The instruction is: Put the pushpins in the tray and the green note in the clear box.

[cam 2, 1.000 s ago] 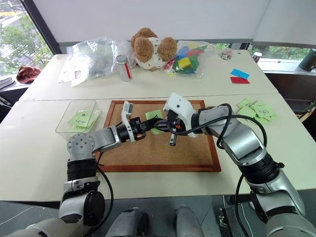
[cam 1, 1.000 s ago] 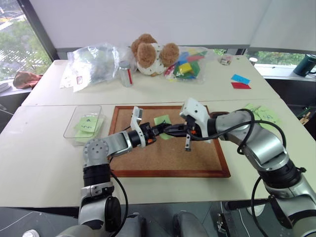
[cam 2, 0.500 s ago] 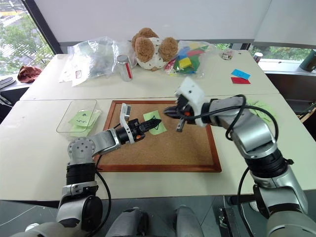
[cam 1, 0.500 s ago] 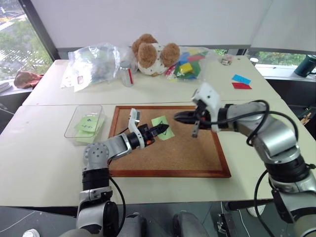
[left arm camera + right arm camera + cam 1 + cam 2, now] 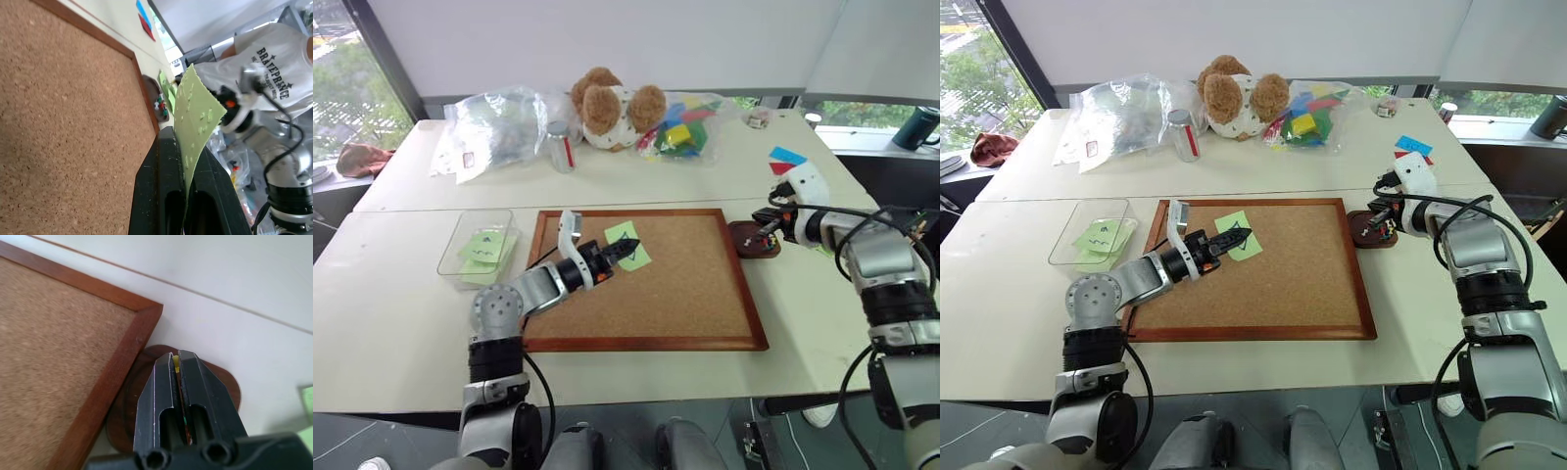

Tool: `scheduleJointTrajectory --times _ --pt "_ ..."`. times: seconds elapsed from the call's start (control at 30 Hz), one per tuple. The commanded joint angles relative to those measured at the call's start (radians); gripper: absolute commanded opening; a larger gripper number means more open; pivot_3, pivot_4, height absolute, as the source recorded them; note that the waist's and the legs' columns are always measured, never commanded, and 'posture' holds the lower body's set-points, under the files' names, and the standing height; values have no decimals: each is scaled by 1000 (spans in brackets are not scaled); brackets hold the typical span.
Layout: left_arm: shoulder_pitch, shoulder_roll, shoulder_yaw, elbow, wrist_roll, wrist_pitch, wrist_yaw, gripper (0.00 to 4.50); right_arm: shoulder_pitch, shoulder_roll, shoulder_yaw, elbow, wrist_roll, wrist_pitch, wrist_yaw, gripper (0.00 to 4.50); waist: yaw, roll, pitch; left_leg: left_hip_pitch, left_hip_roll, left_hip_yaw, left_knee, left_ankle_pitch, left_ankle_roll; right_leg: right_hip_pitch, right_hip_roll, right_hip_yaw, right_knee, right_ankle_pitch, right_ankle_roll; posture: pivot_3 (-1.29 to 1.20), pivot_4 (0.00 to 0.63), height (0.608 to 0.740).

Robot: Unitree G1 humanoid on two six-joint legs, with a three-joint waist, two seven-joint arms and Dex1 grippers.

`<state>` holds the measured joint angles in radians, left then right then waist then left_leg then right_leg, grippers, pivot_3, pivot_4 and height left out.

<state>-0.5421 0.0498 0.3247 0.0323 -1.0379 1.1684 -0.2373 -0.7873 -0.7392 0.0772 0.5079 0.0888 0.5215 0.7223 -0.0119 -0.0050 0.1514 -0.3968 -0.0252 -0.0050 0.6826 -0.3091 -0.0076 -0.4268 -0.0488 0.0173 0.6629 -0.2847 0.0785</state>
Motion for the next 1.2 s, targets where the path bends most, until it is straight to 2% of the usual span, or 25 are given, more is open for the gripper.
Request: scheduleJointTrajectory --times 0.03,0.07,0.17,0.4,0.57,0.7,0.93,1.1,1.2 --pt "8 5 -17 -46 -12 -16 -12 26 -39 20 -5 72 -24 -61 3 0 0 0 0 0 0 0 0 0 0 0 0 0 0 0 0 0 150 740" --pt "11 5 -18 -51 -13 -16 -10 26 -41 27 -6 85 -25 -67 8 0 1 0 0 0 0 0 0 0 0 0 0 0 0 0 0 0 150 740" --pt "18 11 -21 -59 -15 -22 -9 0 -44 37 -6 122 -42 -93 12 854 2 0 0 0 0 0 0 0 0 0 0 0 0 0 0 0 150 740" --pt "28 28 -32 -73 -6 -41 -14 0 -47 23 -23 117 -54 -97 29 4469 0 0 0 0 0 0 0 0 0 0 0 0 0 0 0 0 150 740" --pt "32 55 -54 -84 24 -81 -33 0 -37 -2 -46 7 -37 -49 58 4469 -1 0 0 0 0 0 0 0 0 0 0 0 0 0 0 0 150 740" --pt "36 84 -82 -133 70 -138 -48 0 5 -29 -56 -205 23 32 141 4469 1 0 0 0 0 0 0 0 0 0 0 0 0 0 0 0 150 740" --pt "51 167 -143 -301 276 -333 -4 0 80 -37 -70 -602 233 156 311 4469 2 0 0 0 0 0 0 0 0 0 0 0 0 0 0 0 150 740" --pt "47 240 -98 -410 387 -386 108 0 94 -20 -56 -730 353 228 361 4469 2 0 0 0 0 -1 0 0 0 0 0 0 0 0 0 0 150 740" --pt "27 276 12 -454 379 -350 213 0 89 -4 -29 -734 355 220 356 4469 1 0 0 0 0 -1 0 -3 4 0 0 0 0 0 0 0 150 740"
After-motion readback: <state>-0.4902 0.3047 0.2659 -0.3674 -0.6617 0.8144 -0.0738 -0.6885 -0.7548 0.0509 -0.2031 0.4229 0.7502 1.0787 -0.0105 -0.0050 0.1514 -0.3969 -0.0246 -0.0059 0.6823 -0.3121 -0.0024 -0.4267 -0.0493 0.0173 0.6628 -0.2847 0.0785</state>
